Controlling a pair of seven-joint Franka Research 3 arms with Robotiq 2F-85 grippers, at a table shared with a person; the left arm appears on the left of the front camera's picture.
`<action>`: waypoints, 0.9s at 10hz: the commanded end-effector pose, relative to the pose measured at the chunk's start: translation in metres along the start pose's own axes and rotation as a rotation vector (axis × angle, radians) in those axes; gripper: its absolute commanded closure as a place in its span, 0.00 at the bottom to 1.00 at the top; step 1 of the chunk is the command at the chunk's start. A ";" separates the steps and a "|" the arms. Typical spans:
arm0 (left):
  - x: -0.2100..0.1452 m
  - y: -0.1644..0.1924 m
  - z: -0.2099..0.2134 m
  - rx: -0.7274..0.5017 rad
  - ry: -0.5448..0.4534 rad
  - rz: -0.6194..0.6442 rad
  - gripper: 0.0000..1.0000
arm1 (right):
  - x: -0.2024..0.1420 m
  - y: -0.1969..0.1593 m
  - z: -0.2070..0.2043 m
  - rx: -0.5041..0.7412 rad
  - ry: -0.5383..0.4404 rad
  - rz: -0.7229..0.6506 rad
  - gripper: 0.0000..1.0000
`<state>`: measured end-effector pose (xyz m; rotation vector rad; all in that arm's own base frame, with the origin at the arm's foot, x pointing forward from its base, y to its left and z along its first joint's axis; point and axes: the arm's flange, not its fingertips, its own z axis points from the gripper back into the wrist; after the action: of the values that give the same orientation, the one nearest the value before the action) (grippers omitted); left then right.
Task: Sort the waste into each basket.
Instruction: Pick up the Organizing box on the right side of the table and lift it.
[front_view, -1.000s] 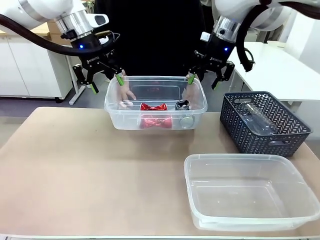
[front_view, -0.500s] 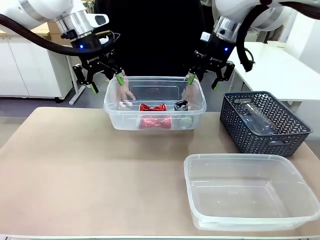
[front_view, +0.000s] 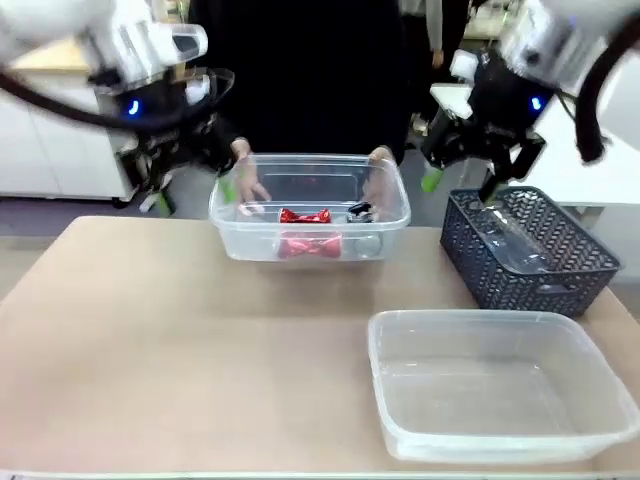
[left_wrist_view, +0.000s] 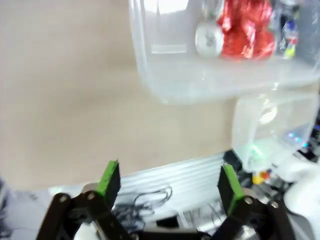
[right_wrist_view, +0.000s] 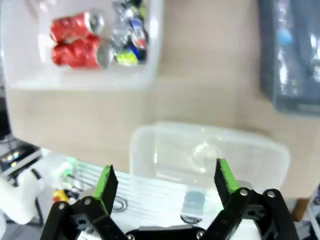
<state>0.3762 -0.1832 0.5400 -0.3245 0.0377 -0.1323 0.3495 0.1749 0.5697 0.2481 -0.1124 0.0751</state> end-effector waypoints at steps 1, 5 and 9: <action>-0.077 -0.007 -0.016 0.045 -0.062 -0.001 0.00 | -0.082 -0.027 0.011 -0.061 -0.138 -0.074 0.00; -0.079 -0.005 -0.019 0.056 -0.030 -0.037 0.00 | -0.080 -0.027 0.009 -0.045 -0.102 -0.048 0.00; -0.090 -0.057 -0.076 0.069 -0.024 -0.013 0.00 | -0.135 -0.080 -0.013 -0.241 -0.137 0.024 0.00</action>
<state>0.2770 -0.2141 0.5072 -0.2452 -0.0042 -0.1632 0.2474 0.1225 0.5407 0.0949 -0.2342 0.0283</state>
